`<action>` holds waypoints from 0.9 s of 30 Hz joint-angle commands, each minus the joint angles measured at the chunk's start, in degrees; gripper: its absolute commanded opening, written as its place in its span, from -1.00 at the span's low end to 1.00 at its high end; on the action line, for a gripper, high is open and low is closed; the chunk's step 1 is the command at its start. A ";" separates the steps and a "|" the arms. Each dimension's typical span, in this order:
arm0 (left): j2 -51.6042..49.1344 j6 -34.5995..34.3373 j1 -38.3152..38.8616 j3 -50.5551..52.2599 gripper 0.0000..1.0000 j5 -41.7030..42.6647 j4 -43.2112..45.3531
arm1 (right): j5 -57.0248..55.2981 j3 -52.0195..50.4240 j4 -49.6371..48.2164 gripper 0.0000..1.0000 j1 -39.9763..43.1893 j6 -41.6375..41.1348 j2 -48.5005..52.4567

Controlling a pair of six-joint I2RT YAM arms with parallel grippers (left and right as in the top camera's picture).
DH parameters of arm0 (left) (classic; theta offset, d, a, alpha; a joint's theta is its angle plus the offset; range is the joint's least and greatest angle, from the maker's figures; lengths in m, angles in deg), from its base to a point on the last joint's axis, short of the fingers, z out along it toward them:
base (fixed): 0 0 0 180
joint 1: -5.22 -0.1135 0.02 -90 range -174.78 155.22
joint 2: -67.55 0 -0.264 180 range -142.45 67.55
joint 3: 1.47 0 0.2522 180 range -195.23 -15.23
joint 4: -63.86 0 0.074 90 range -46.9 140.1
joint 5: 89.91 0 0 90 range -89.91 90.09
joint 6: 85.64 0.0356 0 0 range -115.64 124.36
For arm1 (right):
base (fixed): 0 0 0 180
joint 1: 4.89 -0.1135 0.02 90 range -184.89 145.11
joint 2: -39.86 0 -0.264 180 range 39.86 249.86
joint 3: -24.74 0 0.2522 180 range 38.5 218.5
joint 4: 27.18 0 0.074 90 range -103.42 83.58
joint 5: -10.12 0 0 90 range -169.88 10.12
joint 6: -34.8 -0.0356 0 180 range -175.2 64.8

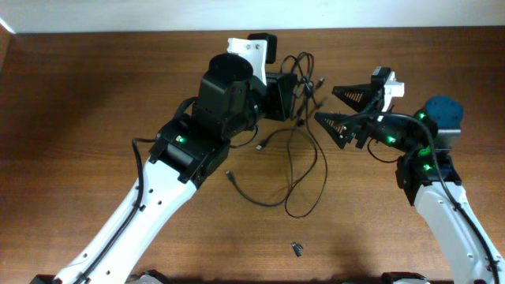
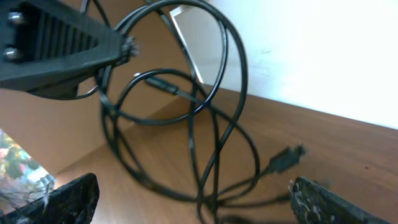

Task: Untangle cables

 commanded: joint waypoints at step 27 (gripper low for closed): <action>2.49 12.48 -7.26 -0.59 -1.00 5.55 -0.81 | -0.94 0.52 7.45 -0.92 -0.22 8.72 -0.11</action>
